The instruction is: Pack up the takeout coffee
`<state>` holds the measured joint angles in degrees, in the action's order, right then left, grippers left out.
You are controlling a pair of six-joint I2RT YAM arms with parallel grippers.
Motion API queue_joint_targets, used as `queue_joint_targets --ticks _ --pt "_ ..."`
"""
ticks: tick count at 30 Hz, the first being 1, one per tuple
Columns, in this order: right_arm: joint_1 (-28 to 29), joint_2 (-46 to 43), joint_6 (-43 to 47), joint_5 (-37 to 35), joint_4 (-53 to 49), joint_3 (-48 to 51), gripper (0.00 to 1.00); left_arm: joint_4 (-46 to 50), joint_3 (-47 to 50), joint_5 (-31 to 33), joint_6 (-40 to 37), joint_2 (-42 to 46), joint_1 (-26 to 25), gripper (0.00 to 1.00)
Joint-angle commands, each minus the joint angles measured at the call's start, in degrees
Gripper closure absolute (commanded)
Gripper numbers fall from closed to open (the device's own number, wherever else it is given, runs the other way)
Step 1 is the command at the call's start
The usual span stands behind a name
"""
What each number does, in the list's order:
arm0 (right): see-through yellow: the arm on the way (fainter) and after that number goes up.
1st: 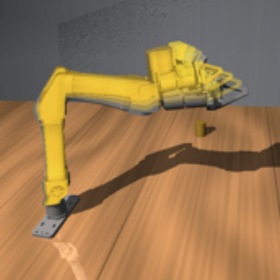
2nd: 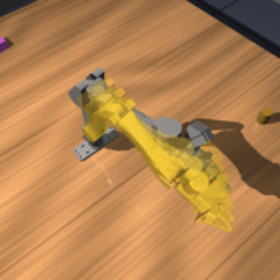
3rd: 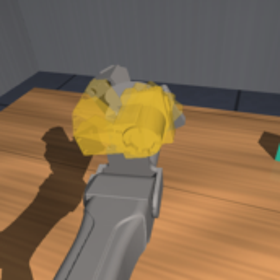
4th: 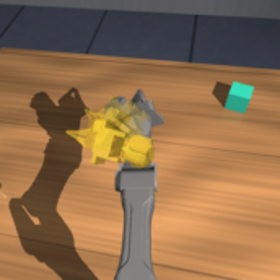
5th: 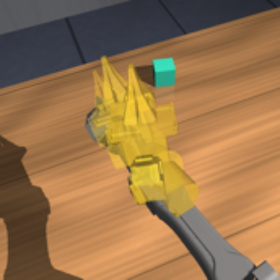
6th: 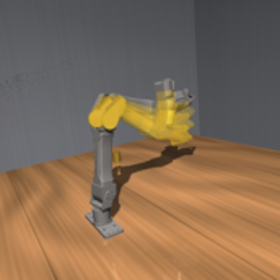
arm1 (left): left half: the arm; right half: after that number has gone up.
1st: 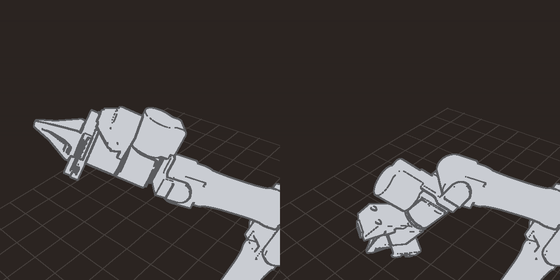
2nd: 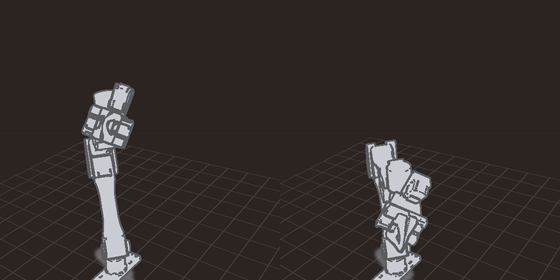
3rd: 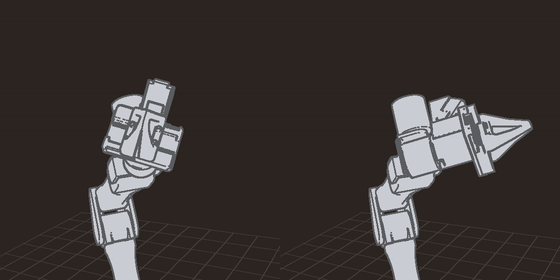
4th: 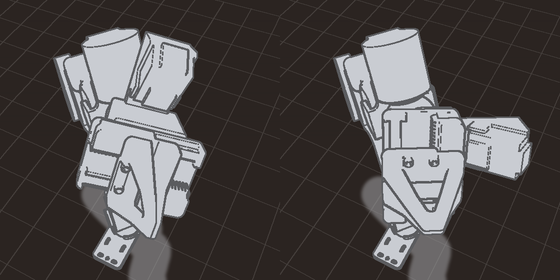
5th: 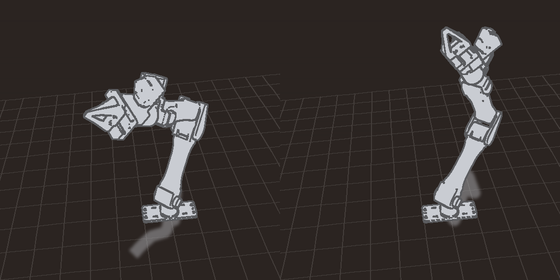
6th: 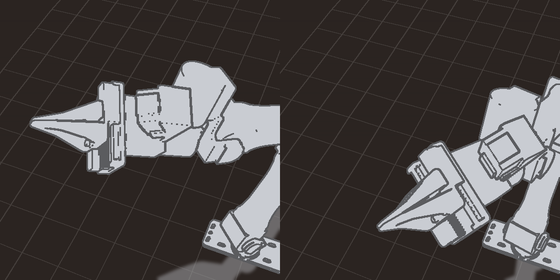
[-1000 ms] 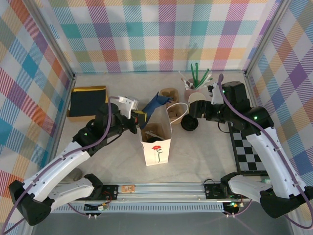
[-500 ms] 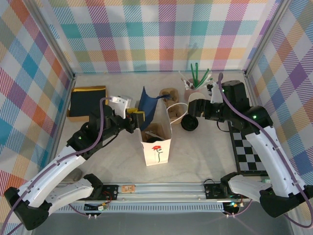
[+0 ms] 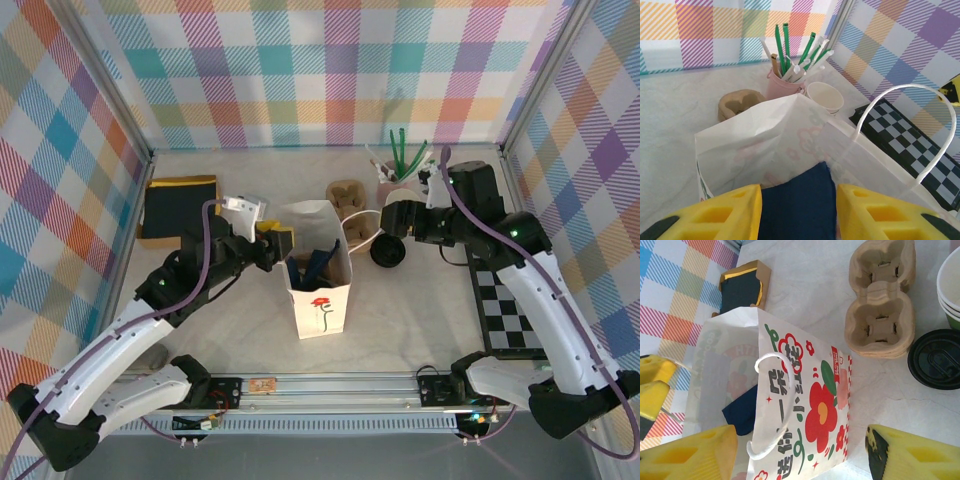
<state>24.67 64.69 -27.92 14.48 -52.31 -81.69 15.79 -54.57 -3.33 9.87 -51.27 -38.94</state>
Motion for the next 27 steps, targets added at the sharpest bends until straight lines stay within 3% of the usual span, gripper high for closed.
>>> queue_joint_targets --ticks 1,8,16,22,27 --pt "-0.08 0.27 -0.47 1.33 1.34 -0.84 0.32 1.78 -2.0 0.32 -0.46 1.41 -0.79 0.51" --pt "0.01 0.88 -0.44 1.6 1.34 -0.6 0.29 3.65 -5.81 0.67 -0.93 1.87 -0.79 0.33" --pt "0.0 1.5 0.62 2.65 0.68 -2.72 0.21 5.87 -10.82 1.84 -2.66 1.25 -0.78 0.26" --pt "0.0 1.67 2.26 1.61 -0.31 -5.24 0.01 6.22 -14.49 4.16 -2.92 1.76 -0.78 0.23" --pt "-0.05 3.08 4.78 0.53 -3.49 -9.5 0.01 10.32 -19.72 6.13 -3.44 0.29 -0.76 0.21"
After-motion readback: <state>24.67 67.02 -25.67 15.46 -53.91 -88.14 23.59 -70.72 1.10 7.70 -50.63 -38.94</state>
